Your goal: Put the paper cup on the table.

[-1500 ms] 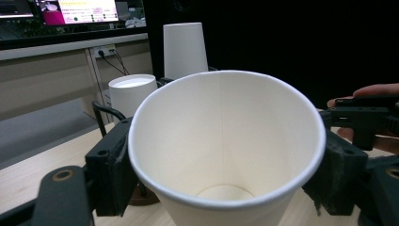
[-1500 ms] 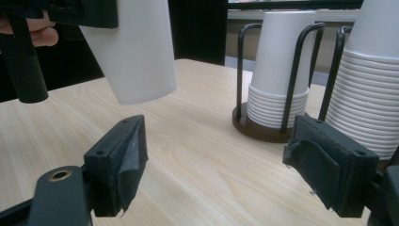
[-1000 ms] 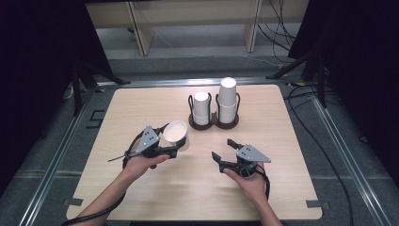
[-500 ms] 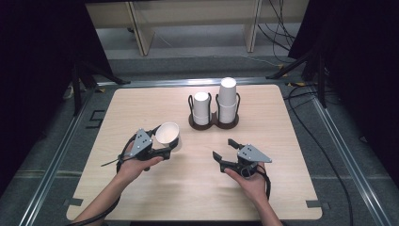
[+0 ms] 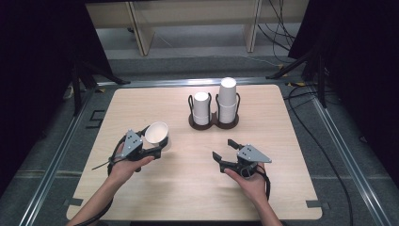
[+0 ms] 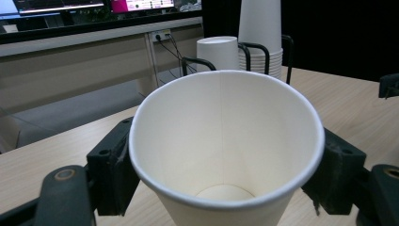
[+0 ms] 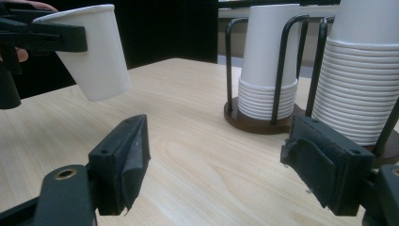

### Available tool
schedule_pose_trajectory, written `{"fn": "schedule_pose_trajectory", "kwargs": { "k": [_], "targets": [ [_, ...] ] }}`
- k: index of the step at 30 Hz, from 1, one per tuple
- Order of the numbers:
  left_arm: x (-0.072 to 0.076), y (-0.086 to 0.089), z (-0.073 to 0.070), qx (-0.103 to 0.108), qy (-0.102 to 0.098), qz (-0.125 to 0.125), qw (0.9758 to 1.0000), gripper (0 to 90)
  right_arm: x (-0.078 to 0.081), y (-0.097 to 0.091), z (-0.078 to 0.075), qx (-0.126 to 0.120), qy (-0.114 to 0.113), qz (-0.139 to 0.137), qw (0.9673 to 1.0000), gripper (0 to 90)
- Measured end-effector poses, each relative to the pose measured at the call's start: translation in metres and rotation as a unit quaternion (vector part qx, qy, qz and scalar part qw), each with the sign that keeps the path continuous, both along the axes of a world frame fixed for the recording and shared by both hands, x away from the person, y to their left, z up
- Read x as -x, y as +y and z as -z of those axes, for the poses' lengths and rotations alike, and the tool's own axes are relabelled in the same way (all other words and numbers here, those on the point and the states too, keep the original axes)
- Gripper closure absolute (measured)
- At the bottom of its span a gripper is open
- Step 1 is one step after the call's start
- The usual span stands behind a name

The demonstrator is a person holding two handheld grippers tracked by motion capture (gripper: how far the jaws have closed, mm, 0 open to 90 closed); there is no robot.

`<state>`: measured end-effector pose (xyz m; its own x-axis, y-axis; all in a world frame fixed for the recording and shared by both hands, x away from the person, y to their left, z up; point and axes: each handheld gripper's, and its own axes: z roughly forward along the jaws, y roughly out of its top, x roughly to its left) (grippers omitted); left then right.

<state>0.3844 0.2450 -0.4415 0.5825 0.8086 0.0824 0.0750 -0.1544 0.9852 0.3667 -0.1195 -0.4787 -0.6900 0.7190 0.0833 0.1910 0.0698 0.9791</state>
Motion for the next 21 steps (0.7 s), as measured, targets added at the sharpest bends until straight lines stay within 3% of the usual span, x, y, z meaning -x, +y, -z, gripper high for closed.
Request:
{"fn": "schedule_pose_trajectory", "kwargs": {
  "k": [13, 14, 21],
  "targets": [
    [-0.005, 0.027, 0.004, 0.0, -0.012, -0.056, 0.9983, 22.9, 0.0, 0.001, -0.001, -0.001, 0.002, 0.001, 1.0, 22.8],
    [-0.004, 0.03, 0.004, -0.005, -0.002, -0.065, 0.9979, 22.9, 0.0, 0.001, -0.001, 0.0, 0.0, 0.002, 1.0, 22.8],
    [-0.005, 0.045, 0.011, -0.017, 0.003, -0.097, 0.9952, 22.9, 0.001, 0.002, 0.0, -0.001, 0.008, -0.002, 1.0, 22.8]
  ]
}}
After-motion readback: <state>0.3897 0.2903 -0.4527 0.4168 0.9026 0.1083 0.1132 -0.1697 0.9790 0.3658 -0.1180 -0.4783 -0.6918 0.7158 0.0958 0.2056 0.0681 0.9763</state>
